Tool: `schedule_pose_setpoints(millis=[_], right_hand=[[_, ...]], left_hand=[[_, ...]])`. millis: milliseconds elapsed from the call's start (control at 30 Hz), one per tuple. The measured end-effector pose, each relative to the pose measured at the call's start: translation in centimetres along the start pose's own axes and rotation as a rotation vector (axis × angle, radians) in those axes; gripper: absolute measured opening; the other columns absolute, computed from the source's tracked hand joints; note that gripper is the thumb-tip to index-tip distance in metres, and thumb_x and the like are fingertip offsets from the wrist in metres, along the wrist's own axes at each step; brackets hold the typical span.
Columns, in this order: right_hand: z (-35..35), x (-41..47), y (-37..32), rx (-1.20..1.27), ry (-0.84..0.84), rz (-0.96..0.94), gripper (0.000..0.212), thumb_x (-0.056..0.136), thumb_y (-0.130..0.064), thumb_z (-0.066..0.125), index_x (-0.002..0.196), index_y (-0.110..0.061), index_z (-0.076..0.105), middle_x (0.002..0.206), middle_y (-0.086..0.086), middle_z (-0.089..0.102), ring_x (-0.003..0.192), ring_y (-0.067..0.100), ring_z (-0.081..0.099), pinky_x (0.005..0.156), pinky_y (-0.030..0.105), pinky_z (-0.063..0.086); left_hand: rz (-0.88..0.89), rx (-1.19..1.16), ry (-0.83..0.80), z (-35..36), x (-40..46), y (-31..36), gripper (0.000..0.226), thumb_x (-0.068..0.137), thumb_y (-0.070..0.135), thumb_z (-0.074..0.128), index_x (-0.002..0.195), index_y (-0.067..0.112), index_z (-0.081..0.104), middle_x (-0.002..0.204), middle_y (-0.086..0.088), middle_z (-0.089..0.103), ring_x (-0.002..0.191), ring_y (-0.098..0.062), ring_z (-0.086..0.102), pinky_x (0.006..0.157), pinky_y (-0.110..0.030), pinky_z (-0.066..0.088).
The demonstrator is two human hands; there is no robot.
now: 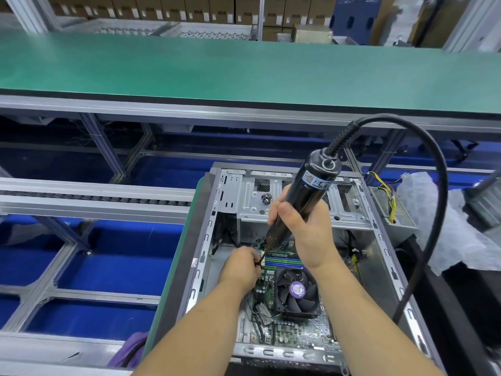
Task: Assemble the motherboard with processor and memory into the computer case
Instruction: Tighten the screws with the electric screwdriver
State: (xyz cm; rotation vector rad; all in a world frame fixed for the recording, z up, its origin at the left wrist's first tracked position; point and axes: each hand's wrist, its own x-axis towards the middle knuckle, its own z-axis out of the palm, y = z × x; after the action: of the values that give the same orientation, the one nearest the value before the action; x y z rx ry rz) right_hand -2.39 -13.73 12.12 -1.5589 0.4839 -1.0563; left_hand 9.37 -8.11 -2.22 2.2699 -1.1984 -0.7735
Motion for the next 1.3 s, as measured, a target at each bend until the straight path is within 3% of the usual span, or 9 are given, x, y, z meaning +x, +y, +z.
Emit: schedule_pose_setpoints(millis=[233,400,567,633,700,767,967,1300], right_hand=[[-0.3,0.0,0.1,0.019,0.052,-0.024,0.017,0.082,-0.048,0.067,0.077,-0.032,0.066,0.068,0.015,0.062,0.065,0.022,0.059,0.068,0.034,0.051],[-0.4,-0.2,0.4,0.042,0.107,-0.03,0.023,0.082,-0.049,0.069,0.078,-0.027,0.066,0.068,0.01,0.064,0.065,0.019,0.06,0.069,0.029,0.05],[-0.5,-0.1,0.1,-0.003,0.043,0.002,0.014,0.082,-0.048,0.068,0.079,-0.034,0.067,0.068,0.009,0.064,0.066,0.023,0.059,0.068,0.038,0.051],[-0.4,-0.2,0.1,-0.03,0.016,0.029,0.025,0.081,-0.048,0.067,0.078,-0.024,0.065,0.07,0.017,0.063,0.067,0.026,0.059,0.068,0.041,0.05],[-0.1,-0.3,0.4,-0.049,0.001,0.041,0.052,0.079,-0.049,0.068,0.08,0.003,0.059,0.075,0.029,0.059,0.07,0.035,0.056,0.069,0.045,0.048],[0.2,-0.4,0.4,-0.063,-0.009,0.047,0.064,0.076,-0.049,0.068,0.081,0.013,0.055,0.077,0.033,0.055,0.074,0.039,0.055,0.07,0.045,0.049],[0.8,-0.6,0.2,-0.078,0.004,0.069,0.071,0.071,-0.051,0.07,0.087,0.016,0.052,0.078,0.037,0.053,0.075,0.044,0.053,0.069,0.05,0.047],[1.2,-0.5,0.9,-0.082,0.014,0.127,0.071,0.07,-0.052,0.072,0.088,0.014,0.053,0.078,0.035,0.055,0.073,0.043,0.055,0.07,0.053,0.05]], left_hand=[[-0.054,-0.075,0.032,0.1,0.1,-0.1,0.011,0.086,0.009,0.069,0.084,0.019,0.063,0.091,-0.004,0.068,0.081,-0.022,0.065,0.076,-0.034,0.058],[-0.049,-0.062,0.044,0.2,0.1,0.0,0.016,0.085,0.011,0.07,0.081,0.023,0.06,0.084,0.001,0.064,0.073,-0.017,0.059,0.074,-0.031,0.057],[-0.016,0.015,0.024,0.0,-0.1,0.1,0.02,0.084,0.01,0.069,0.074,0.023,0.058,0.08,-0.001,0.066,0.071,-0.019,0.06,0.072,-0.033,0.058],[-0.014,0.021,0.016,0.0,-0.1,0.1,0.025,0.083,0.009,0.068,0.068,0.024,0.055,0.076,-0.001,0.063,0.067,-0.019,0.057,0.068,-0.032,0.055],[-0.021,0.01,0.021,-0.1,-0.2,0.2,0.03,0.082,0.007,0.067,0.062,0.024,0.052,0.071,0.0,0.059,0.064,-0.019,0.053,0.064,-0.031,0.052],[-0.016,0.004,0.016,-0.1,-0.2,0.1,0.032,0.081,0.004,0.065,0.06,0.021,0.05,0.066,0.001,0.055,0.063,-0.019,0.05,0.062,-0.03,0.049],[-0.004,-0.017,0.009,-0.1,-0.2,0.2,0.025,0.08,0.002,0.064,0.063,0.017,0.055,0.068,-0.001,0.058,0.064,-0.018,0.051,0.061,-0.027,0.046],[-0.063,-0.117,0.016,0.3,0.1,0.1,0.044,0.081,-0.003,0.067,0.054,0.021,0.042,0.063,0.002,0.047,0.067,-0.019,0.048,0.064,-0.028,0.042]])
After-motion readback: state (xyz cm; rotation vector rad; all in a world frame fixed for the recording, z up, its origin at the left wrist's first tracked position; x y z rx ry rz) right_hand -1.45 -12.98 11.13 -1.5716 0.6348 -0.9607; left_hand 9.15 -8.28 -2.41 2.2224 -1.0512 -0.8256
